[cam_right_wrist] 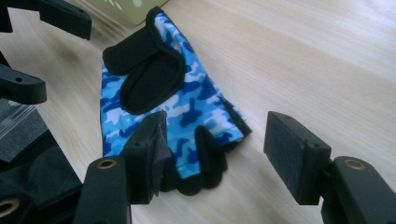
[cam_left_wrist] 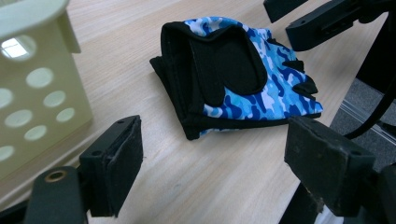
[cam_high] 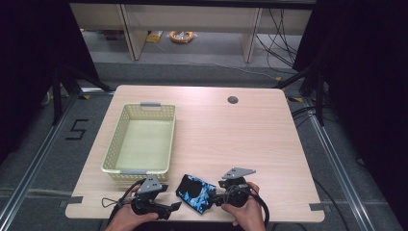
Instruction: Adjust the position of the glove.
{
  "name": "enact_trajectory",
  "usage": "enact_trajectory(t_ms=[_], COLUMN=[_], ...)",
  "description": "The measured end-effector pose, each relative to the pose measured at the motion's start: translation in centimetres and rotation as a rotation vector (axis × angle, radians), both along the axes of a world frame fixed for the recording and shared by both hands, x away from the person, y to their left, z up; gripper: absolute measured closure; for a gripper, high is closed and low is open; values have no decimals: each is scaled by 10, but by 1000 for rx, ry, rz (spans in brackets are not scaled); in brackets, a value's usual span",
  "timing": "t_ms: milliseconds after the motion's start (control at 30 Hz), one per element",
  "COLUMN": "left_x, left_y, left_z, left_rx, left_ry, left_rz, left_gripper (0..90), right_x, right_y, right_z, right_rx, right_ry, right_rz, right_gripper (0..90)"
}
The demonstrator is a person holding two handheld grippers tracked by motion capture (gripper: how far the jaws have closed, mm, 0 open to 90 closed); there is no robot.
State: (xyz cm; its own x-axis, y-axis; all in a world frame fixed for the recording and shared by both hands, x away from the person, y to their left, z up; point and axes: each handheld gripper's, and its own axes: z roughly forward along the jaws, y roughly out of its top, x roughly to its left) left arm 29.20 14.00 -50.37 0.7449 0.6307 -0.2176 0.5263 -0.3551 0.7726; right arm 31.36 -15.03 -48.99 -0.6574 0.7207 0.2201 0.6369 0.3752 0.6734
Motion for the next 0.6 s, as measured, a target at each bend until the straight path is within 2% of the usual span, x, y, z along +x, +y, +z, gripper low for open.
enact_trajectory(t_ms=[133,200,233,267,300,333,367,400,433,467,500,600], left_x=[3,4,4,5,5,5,5,6,5,6,6,7], left_y=[-5,-4,-6,-7,-7,-8,-10,-9,-10,-10,-11,-11], left_z=[0,2,1,1,1,1,1,2,1,2,2,2], left_rx=[-13,6,-9,-5,3,3,-12,8,-5,-2,-10,-3], left_ry=[4,6,12,3,2,0,-4,-1,11,-4,-1,3], left_rz=[1,-16,4,-6,-8,-9,3,-12,3,-9,-4,4], left_gripper=[189,188,187,187,187,187,186,186,186,185,185,184], right_x=[1,0,-1,-2,-2,-3,-3,-4,-3,-2,-4,-3], right_y=[4,8,9,11,12,13,13,12,12,12,13,14], right_z=[-4,-7,-7,-8,-11,-12,-11,-11,-14,-17,-16,-16], right_rx=[28,26,0,-16,-33,-43,-51,-60,-63,-67,-70,-110], right_ry=[1,11,3,15,-23,-28,-10,9,-9,-26,7,-31], right_rz=[-33,-36,-35,-27,-40,-47,-51,-61,-72,-64,-73,-39], right_gripper=[425,420,422,422,421,422,427,424,423,433,441,454])
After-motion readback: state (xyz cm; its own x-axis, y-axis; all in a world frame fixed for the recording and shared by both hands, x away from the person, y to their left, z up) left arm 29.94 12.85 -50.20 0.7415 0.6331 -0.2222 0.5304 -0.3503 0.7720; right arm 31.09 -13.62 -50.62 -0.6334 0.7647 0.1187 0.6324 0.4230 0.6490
